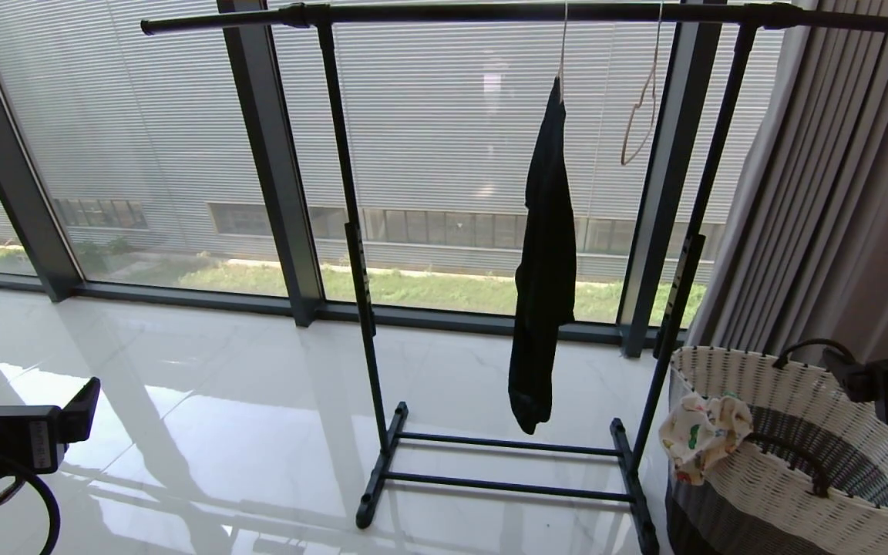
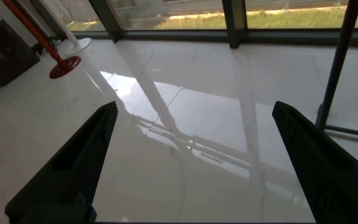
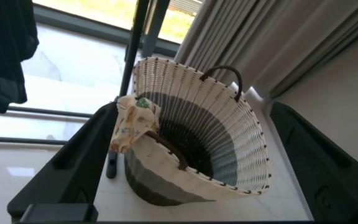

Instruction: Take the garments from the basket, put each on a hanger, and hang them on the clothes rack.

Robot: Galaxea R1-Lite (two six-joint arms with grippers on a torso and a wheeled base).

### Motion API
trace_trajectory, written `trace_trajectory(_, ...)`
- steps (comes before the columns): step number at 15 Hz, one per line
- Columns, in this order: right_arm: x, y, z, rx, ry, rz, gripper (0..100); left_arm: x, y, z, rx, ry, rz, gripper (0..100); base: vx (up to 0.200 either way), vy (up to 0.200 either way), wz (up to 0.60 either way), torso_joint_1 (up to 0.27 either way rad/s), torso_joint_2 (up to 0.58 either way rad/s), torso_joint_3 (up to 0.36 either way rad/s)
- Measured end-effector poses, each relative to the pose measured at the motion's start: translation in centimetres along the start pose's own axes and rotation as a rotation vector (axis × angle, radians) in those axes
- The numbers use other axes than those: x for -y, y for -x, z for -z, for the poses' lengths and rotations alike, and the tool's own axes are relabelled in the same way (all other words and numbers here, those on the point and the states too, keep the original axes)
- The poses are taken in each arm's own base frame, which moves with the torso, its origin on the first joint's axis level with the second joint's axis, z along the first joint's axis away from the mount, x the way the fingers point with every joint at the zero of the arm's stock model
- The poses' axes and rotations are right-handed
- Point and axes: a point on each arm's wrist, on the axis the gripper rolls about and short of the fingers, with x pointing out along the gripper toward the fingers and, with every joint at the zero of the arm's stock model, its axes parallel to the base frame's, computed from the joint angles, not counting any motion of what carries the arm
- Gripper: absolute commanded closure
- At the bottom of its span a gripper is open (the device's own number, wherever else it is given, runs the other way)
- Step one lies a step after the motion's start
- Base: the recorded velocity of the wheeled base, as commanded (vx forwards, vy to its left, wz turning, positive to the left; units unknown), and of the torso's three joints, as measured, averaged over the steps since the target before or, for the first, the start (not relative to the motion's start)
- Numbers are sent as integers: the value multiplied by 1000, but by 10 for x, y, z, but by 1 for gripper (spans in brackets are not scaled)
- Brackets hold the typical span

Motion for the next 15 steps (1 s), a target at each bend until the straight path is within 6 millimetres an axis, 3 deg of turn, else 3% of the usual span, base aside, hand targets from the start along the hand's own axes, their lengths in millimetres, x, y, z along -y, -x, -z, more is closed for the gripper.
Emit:
trace_trajectory(5,3,7,7,0,2,0,0,-1,3,0,12,4,1,0,0,0,0,0,0,0)
trace_trajectory(15,4,9,7,7,14,0,0,-1,5,0,18,8,1,0,0,-200,0,2,4,4)
